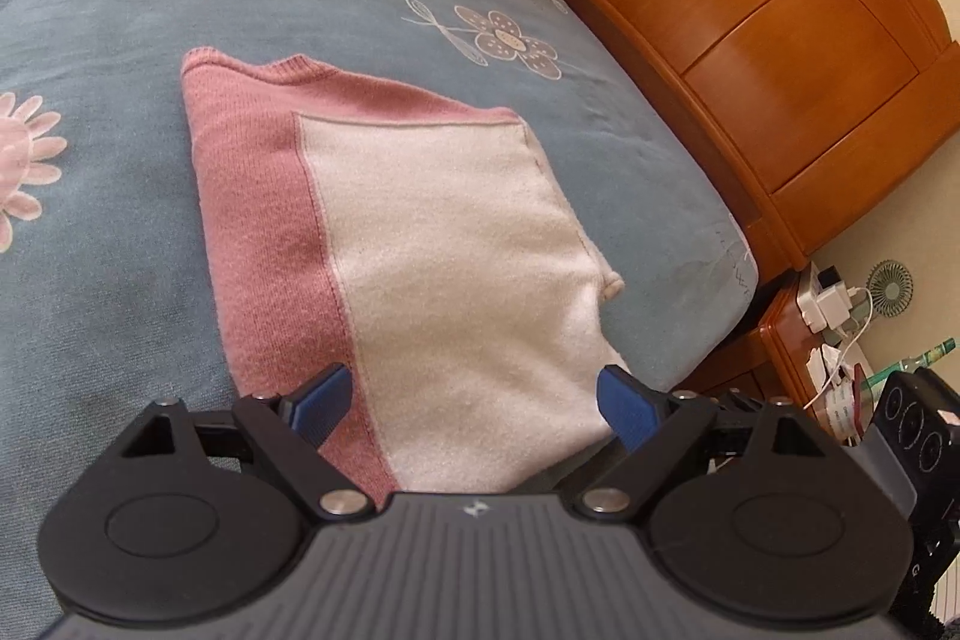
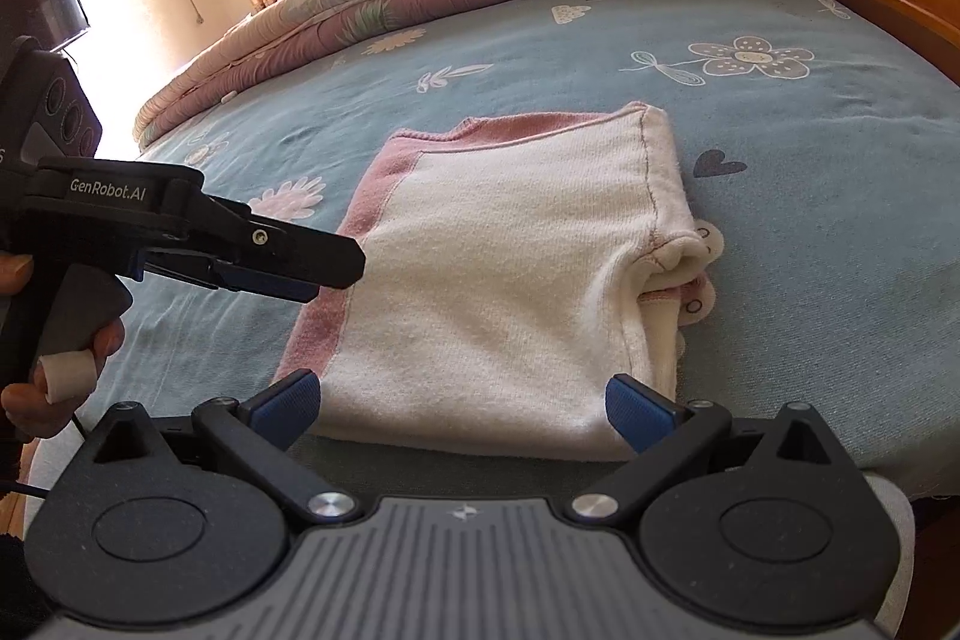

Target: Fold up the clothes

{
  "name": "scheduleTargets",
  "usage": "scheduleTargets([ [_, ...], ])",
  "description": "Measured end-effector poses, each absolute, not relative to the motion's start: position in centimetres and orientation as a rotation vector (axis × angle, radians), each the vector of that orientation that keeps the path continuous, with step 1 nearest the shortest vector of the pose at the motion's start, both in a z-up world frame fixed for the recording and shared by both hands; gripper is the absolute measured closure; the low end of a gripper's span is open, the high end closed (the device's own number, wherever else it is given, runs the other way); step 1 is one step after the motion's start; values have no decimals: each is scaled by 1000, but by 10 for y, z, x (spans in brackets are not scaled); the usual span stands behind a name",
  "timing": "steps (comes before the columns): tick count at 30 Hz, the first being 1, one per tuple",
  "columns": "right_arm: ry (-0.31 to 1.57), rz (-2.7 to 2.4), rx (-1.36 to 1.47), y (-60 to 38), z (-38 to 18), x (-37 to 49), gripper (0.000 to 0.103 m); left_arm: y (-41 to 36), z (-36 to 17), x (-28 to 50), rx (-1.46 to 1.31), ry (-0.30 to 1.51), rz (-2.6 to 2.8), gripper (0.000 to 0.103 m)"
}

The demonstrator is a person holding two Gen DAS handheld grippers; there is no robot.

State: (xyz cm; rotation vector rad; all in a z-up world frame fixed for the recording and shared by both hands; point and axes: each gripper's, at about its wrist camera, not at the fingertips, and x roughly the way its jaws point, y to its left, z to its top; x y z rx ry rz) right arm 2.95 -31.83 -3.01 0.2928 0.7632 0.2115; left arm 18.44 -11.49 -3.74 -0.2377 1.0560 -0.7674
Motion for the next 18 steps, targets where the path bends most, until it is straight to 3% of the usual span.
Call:
scheduleTargets([
  [6,722,188,484,-375,-23,50,0,-79,-48,216,-429,1055,-683,14],
  [18,901,249,917,-442,-92,124,0,-68,-110,260,-671,1225,-639,14],
])
